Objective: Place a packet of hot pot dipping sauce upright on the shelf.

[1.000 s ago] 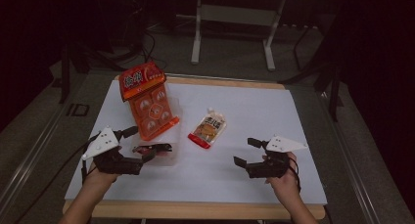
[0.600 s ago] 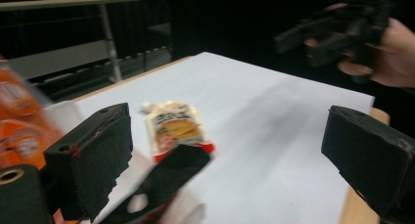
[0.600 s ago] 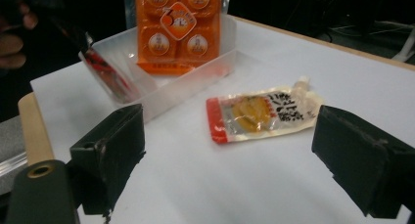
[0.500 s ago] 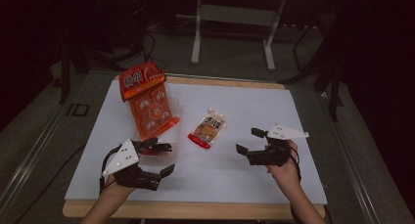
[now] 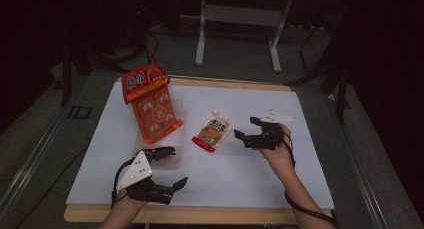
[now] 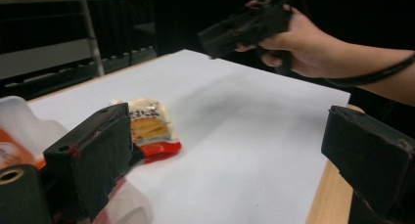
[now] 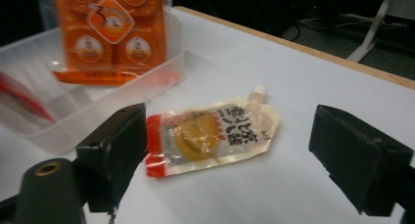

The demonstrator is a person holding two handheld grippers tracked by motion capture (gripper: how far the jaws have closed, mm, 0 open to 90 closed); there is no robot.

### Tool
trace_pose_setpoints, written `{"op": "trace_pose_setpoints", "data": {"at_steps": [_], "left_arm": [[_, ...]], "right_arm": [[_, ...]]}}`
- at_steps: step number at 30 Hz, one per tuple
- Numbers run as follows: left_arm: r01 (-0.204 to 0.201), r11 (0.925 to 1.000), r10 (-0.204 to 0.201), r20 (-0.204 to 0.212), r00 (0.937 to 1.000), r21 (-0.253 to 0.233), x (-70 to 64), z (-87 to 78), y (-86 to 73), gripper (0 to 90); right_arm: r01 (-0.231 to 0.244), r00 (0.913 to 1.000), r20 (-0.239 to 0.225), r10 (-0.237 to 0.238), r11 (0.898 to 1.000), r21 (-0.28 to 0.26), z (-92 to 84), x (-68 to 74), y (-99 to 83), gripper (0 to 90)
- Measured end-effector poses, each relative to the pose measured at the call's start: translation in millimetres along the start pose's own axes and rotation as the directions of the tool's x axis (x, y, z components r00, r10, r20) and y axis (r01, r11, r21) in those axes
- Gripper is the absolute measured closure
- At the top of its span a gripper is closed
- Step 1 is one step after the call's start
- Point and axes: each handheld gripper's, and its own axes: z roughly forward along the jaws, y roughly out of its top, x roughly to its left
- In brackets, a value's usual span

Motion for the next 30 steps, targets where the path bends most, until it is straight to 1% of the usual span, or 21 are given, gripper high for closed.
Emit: {"op": "trace_pose_setpoints", "data": {"at_steps": [5, 7, 8, 9, 12, 13, 14, 19, 24, 28, 30], "left_arm": [[0.007, 0.9999, -0.008, 0.02, 0.9998, 0.009, -4.0, 4.7, -5.1, 5.4], [0.002, 0.9999, -0.002, 0.017, 0.9999, 0.011, -5.4, 4.9, -5.7, 5.4], [0.004, 1.0, -0.004, 0.016, 0.9999, 0.008, -6.3, 4.9, -6.0, 5.3], [0.005, 0.9999, -0.005, 0.017, 0.9998, 0.013, -7.0, 4.8, -6.1, 5.3], [0.008, 0.9999, -0.009, 0.024, 0.9997, 0.009, -9.0, 4.6, -6.3, 5.3], [0.005, 0.9999, -0.006, 0.026, 0.9996, 0.01, -9.5, 4.8, -6.1, 5.3], [0.004, 1.0, -0.004, 0.028, 0.9996, 0.006, -10.3, 5.0, -6.1, 5.3], [-0.006, 0.9998, 0.005, 0.038, 0.9992, 0.019, -13.3, 7.3, -7.2, 5.3], [-0.012, 0.9997, 0.011, 0.049, 0.9988, 0.022, -14.6, 8.2, -6.9, 5.3], [-0.02, 0.9996, 0.019, 0.061, 0.998, 0.019, -13.4, 6.7, -5.2, 5.3], [-0.013, 0.9999, 0.012, 0.064, 0.9979, 0.01, -12.0, 5.1, -4.2, 5.3]], "right_arm": [[-0.01, 0.9999, 0.014, 0.009, 1.0, 0.029, 22.0, -7.4, 0.5, 15.2], [-0.016, 0.9996, 0.022, 0.015, 0.999, 0.035, 29.8, -9.9, 0.1, 16.0], [-0.028, 0.9994, 0.021, 0.027, 0.999, 0.037, 36.6, -12.8, -0.4, 17.7], [-0.028, 0.9994, 0.021, 0.027, 0.999, 0.037, 36.6, -12.8, -0.4, 17.7], [-0.035, 0.9991, 0.025, 0.033, 0.998, 0.053, 46.8, -16.3, -1.6, 17.7], [-0.032, 0.9989, 0.035, 0.03, 0.998, 0.06, 50.0, -17.3, -2.0, 19.0], [-0.036, 0.9986, 0.04, 0.033, 0.997, 0.065, 52.4, -18.3, -2.4, 20.8], [-0.064, 0.9967, 0.054, 0.06, 0.995, 0.075, 63.4, -24.8, -2.8, 21.8], [-0.082, 0.9949, 0.067, 0.076, 0.992, 0.097, 73.7, -32.0, -3.9, 23.8], [-0.105, 0.9922, 0.08, 0.096, 0.988, 0.115, 80.3, -37.6, -5.8, 28.8], [-0.121, 0.9907, 0.077, 0.112, 0.985, 0.126, 83.0, -39.5, -7.1, 31.5]]}}
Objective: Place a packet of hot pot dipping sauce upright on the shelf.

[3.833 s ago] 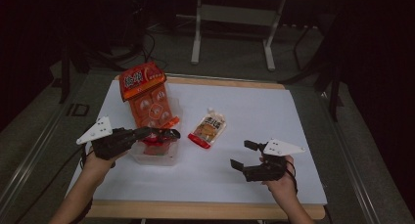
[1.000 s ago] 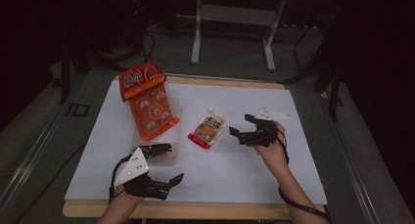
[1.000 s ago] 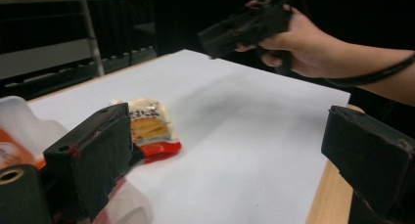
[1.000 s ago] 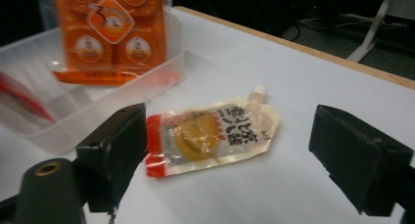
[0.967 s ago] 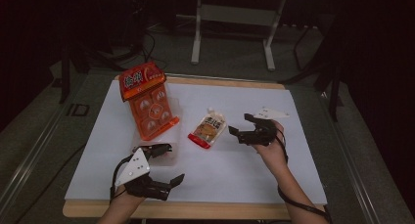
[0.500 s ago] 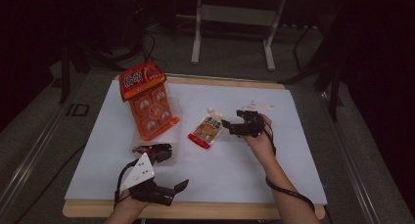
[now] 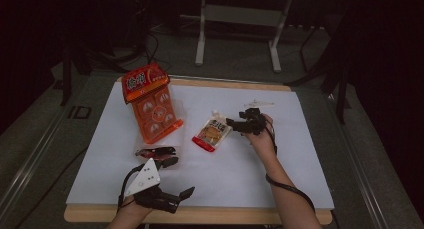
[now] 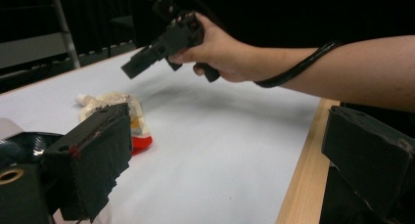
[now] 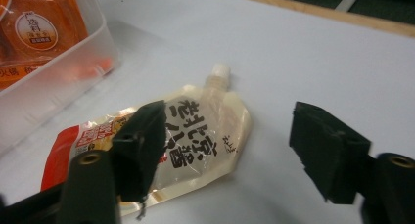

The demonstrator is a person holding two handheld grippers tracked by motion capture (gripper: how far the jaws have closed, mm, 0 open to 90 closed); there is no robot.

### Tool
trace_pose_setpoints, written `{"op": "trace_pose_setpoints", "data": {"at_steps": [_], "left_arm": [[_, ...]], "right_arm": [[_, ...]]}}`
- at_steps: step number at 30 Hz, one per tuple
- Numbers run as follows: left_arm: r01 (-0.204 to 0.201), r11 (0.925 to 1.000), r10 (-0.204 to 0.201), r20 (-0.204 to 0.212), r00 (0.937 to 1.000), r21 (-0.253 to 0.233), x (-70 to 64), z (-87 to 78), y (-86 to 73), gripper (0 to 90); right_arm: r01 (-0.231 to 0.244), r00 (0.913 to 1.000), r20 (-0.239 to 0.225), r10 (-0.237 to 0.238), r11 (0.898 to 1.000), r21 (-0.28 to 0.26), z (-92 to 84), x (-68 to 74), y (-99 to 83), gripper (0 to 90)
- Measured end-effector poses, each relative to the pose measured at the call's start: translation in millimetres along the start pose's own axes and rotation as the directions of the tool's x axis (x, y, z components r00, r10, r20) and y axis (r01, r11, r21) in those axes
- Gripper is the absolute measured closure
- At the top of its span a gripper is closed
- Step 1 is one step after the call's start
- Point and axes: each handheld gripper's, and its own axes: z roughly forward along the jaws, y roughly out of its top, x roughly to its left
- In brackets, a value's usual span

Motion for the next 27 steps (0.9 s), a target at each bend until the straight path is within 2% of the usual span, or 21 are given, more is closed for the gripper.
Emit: {"op": "trace_pose_setpoints", "data": {"at_steps": [2, 6, 7, 10, 19, 27], "left_arm": [[0.006, 0.9999, -0.006, 0.002, 1.0, -0.011, 0.6, 0.0, 0.1, 5.3], [-0.003, 1.0, 0.003, 0.009, 1.0, 0.003, -0.9, 2.3, -1.8, 5.3], [-0.005, 1.0, 0.005, 0.008, 1.0, 0.005, -1.6, 2.7, -2.0, 5.3], [-0.006, 1.0, 0.006, 0.013, 0.9999, -0.001, -3.0, 2.5, -1.5, 5.1], [-0.001, 1.0, 0.001, 0.02, 0.9998, -0.003, -4.5, 4.1, -1.9, 4.0], [0.018, 0.9998, -0.018, 0.017, 0.9997, 0.004, -2.2, 6.4, -2.8, 4.0]], "right_arm": [[-0.003, 1.0, 0.002, 0.003, 1.0, 0.013, 3.5, -0.4, -0.5, 34.4], [-0.005, 0.9999, 0.014, 0.005, 0.999, 0.038, 13.5, -1.1, -1.4, 39.3], [-0.017, 0.9996, 0.025, 0.015, 0.999, 0.046, 18.4, -2.8, -2.7, 42.4], [-0.031, 0.9992, 0.027, 0.03, 0.998, 0.051, 23.1, -4.6, -4.7, 43.7], [-0.023, 0.9982, 0.058, 0.017, 0.994, 0.106, 45.3, -6.3, -9.4, 48.8], [-0.021, 0.9985, 0.053, 0.014, 0.991, 0.135, 52.1, -3.6, -10.8, 58.0]]}}
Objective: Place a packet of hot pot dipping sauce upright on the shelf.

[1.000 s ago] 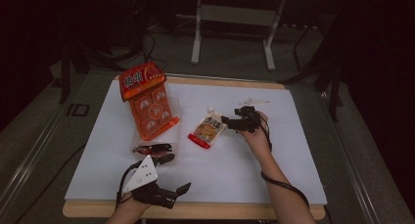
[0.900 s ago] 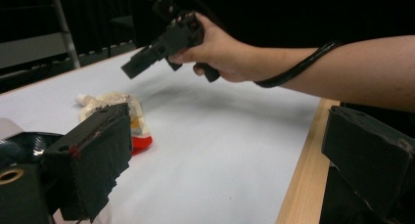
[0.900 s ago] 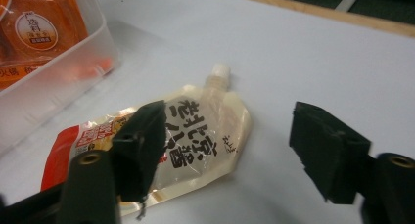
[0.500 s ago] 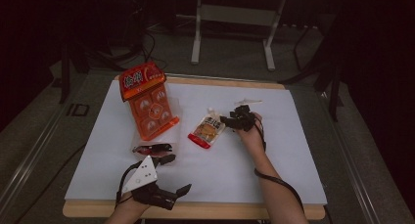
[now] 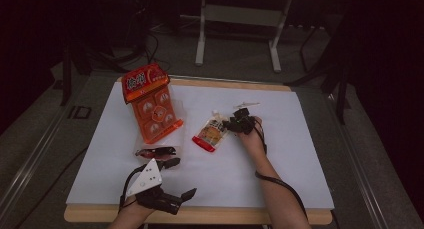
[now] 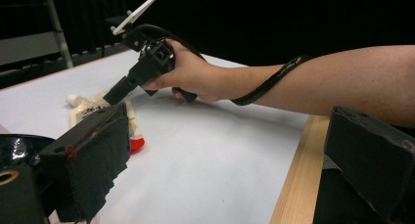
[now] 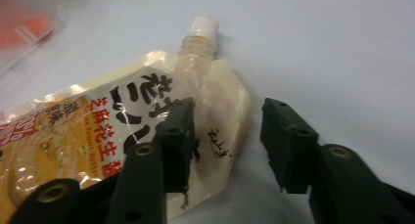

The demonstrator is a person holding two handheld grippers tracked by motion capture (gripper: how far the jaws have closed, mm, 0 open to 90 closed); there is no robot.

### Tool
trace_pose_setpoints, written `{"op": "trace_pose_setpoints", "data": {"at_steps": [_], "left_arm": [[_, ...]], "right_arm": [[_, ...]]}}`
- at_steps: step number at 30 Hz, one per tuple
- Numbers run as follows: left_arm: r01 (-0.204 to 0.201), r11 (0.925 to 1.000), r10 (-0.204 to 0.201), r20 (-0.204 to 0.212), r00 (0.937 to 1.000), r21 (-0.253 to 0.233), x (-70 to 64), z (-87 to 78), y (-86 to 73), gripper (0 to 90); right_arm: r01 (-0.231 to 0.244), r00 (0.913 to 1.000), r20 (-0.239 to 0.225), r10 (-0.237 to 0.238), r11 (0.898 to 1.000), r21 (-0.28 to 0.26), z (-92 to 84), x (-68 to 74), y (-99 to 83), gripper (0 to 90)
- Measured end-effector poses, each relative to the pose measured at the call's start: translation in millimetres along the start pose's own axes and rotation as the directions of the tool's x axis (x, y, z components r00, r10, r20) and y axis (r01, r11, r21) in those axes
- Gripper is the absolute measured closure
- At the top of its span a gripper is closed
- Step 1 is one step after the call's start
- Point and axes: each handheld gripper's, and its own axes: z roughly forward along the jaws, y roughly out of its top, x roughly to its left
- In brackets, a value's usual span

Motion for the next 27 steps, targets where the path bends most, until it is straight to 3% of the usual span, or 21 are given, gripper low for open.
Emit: {"op": "trace_pose_setpoints", "data": {"at_steps": [4, 6, 10, 16, 27], "left_arm": [[0.017, 0.9999, -0.017, -0.003, 0.9999, -0.005, 1.6, 1.0, 0.3, 4.0], [0.015, 0.9999, -0.015, -0.005, 0.9999, -0.006, 1.5, 1.0, 0.7, 4.0], [0.011, 0.9999, -0.011, -0.003, 0.9999, -0.004, 0.4, 1.9, 0.7, 4.0], [0.013, 0.9999, -0.012, 0.006, 0.9999, -0.004, -0.5, 4.0, -0.2, 4.0], [0.016, 0.9997, -0.016, 0.013, 0.9998, -0.016, 0.2, 3.7, -1.5, 4.0]], "right_arm": [[0.036, 0.9993, 0.006, -0.036, 0.999, 0.026, 0.3, 4.0, 2.0, 63.9], [0.06, 0.9981, 0.016, -0.06, 0.998, 0.031, 0.5, 6.3, 2.0, 72.5], [0.055, 0.9984, -0.013, -0.054, 0.998, 0.038, 0.9, 8.4, 2.3, 87.4], [0.03, 0.9995, -0.005, -0.03, 0.999, 0.027, -5.0, 12.6, 5.4, 89.8], [0.054, 0.9978, -0.036, -0.056, 0.997, -0.053, -32.5, 23.1, 17.4, 89.9]]}}
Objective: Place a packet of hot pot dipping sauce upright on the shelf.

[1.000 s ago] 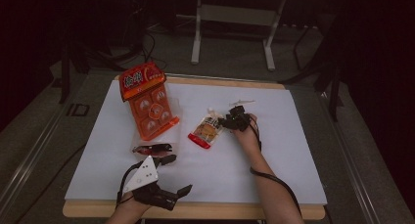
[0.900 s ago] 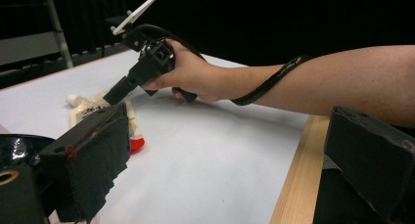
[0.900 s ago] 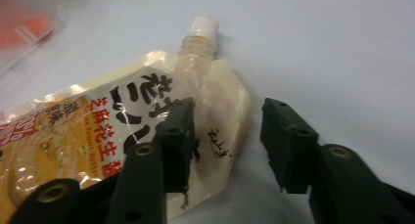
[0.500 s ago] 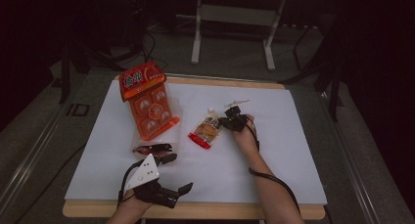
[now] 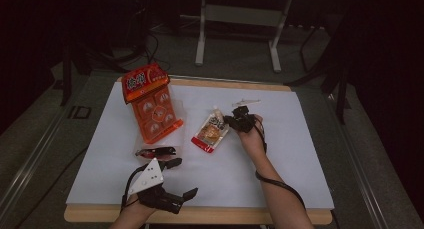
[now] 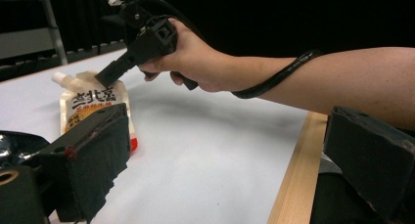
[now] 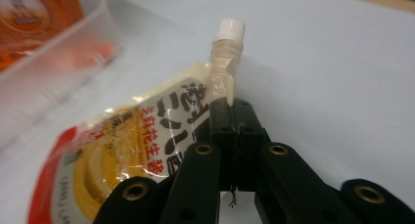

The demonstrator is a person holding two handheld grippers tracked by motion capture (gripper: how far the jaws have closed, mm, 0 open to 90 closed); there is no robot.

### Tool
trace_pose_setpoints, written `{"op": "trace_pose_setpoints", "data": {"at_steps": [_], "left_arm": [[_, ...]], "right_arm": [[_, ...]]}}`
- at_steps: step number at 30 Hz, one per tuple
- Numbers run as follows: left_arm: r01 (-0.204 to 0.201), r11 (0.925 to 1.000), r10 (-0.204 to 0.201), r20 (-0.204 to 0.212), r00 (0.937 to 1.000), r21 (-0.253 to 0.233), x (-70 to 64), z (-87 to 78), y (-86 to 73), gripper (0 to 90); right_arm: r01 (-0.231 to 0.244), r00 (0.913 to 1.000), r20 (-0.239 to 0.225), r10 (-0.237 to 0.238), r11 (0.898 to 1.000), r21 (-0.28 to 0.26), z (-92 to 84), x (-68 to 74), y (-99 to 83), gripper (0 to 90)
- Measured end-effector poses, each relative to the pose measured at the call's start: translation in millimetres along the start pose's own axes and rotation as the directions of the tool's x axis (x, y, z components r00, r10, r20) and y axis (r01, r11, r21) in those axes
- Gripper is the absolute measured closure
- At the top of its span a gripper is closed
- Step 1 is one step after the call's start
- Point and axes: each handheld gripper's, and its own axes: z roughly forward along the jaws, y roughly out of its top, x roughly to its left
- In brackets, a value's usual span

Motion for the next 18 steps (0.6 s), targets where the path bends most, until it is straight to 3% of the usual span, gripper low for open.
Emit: {"op": "trace_pose_setpoints", "data": {"at_steps": [6, 18], "left_arm": [[0.009, 1.0, -0.009, -0.023, 0.9997, -0.003, 1.3, -0.6, -0.7, 4.0], [0.009, 0.9999, -0.009, -0.018, 0.9998, -0.013, 0.5, -0.3, 0.0, 4.0]], "right_arm": [[0.016, 0.9991, -0.037, -0.018, 0.998, -0.057, -15.3, 12.9, 10.8, 89.9], [0.067, 0.9893, -0.119, -0.084, 0.987, -0.144, -38.5, 43.7, 28.8, 90.0]]}}
